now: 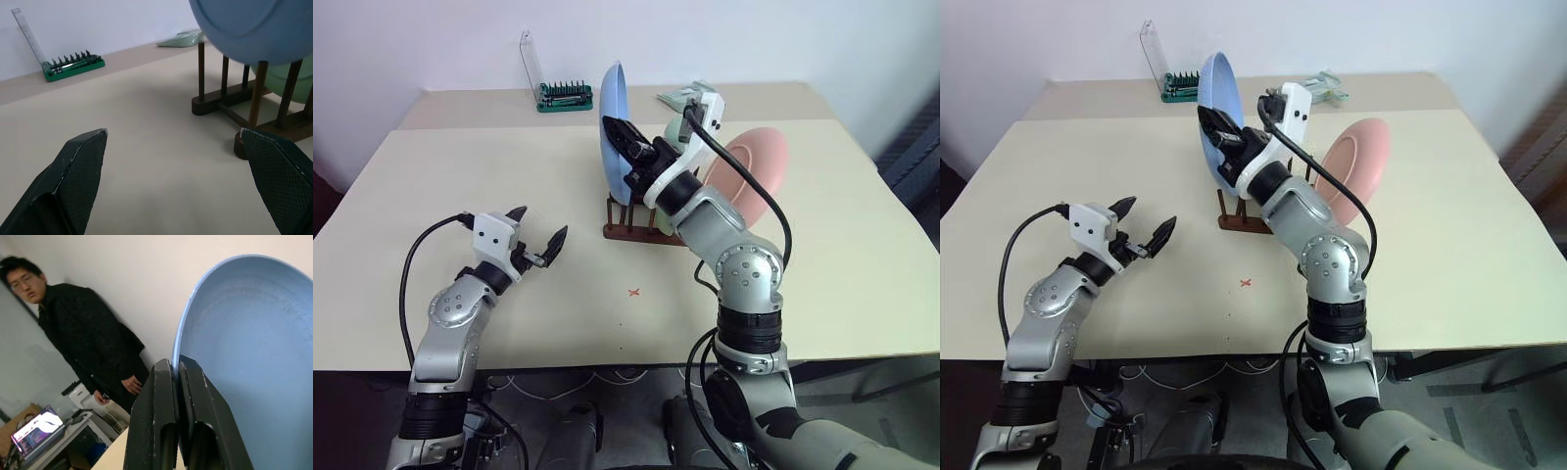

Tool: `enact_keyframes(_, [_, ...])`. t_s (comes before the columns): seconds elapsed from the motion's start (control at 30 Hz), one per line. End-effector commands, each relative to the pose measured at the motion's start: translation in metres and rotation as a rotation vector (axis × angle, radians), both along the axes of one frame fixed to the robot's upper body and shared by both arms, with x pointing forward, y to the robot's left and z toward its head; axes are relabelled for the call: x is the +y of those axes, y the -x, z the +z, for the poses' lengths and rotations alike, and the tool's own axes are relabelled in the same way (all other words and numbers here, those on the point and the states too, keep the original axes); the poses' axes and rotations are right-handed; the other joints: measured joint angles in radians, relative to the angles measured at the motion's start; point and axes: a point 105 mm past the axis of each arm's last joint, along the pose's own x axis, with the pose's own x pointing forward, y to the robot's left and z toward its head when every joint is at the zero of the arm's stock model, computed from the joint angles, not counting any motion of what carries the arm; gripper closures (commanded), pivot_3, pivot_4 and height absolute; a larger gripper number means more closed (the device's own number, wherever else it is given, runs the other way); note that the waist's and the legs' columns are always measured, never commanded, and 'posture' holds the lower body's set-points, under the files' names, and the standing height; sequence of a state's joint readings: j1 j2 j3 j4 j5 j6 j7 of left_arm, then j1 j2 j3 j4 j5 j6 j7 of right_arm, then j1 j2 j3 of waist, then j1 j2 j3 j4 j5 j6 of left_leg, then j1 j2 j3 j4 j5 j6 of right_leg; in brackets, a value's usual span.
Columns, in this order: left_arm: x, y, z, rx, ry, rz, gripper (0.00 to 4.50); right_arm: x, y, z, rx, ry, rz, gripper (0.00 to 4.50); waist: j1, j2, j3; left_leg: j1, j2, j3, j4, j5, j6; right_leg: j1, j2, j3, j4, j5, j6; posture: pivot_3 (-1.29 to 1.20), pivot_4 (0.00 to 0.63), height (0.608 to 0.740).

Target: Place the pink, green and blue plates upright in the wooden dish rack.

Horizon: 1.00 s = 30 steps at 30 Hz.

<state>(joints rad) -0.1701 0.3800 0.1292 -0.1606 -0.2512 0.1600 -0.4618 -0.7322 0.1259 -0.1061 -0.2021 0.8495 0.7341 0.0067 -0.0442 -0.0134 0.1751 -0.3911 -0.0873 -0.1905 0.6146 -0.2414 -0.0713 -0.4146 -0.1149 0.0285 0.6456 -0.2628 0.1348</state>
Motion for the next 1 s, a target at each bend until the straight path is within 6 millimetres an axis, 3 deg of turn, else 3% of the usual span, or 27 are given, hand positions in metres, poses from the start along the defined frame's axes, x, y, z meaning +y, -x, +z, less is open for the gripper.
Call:
enact_keyframes(0.03, [-0.005, 0.004, 0.014, -0.064, -0.006, -0.024, 0.03, 0.009, 0.003, 0.000, 0.058, -0.078, 0.037, 4.50, 0.000, 0.000, 0.000, 0.000, 0.000, 0.000, 0.000, 0.000, 0.000, 0.000, 0.000, 0.000, 0.000, 0.000, 0.000, 0.00, 0.150, 0.740])
enact_keyframes(0.33, [-0.006, 0.004, 0.013, -0.063, -0.009, -0.028, 0.03, 0.003, -0.008, -0.017, 0.180, -0.068, -0.015, 4.50, 0.000, 0.000, 0.000, 0.000, 0.000, 0.000, 0.000, 0.000, 0.000, 0.000, 0.000, 0.000, 0.000, 0.000, 0.000, 0.00, 0.150, 0.740])
enact_keyframes(0.47, [-0.006, 0.004, 0.012, -0.062, -0.009, -0.028, 0.00, 0.003, -0.008, -0.018, 0.183, -0.051, -0.021, 3.13, 0.000, 0.000, 0.000, 0.000, 0.000, 0.000, 0.000, 0.000, 0.000, 0.000, 0.000, 0.000, 0.000, 0.000, 0.000, 0.00, 0.150, 0.740])
enact_keyframes(0.63, [-0.008, 0.005, 0.010, -0.057, -0.007, -0.031, 0.00, -0.006, -0.010, -0.009, 0.068, 0.059, -0.094, 0.67, 0.000, 0.000, 0.000, 0.000, 0.000, 0.000, 0.000, 0.000, 0.000, 0.000, 0.000, 0.000, 0.000, 0.000, 0.000, 0.00, 0.150, 0.740])
enact_keyframes(0.8, [-0.008, 0.005, 0.010, -0.055, -0.007, -0.032, 0.00, -0.007, -0.002, 0.010, -0.131, 0.206, -0.120, 0.67, 0.000, 0.000, 0.000, 0.000, 0.000, 0.000, 0.000, 0.000, 0.000, 0.000, 0.000, 0.000, 0.000, 0.000, 0.000, 0.00, 0.150, 0.740])
enact_keyframes(1.0, [-0.012, 0.005, 0.009, -0.054, -0.004, -0.044, 0.00, -0.007, 0.023, 0.042, -0.511, 0.441, -0.131, 0.67, 0.000, 0.001, 0.000, 0.000, 0.000, 0.001, 0.000, 0.000, 0.000, 0.000, 0.000, 0.000, 0.000, 0.000, 0.000, 0.00, 0.150, 0.740])
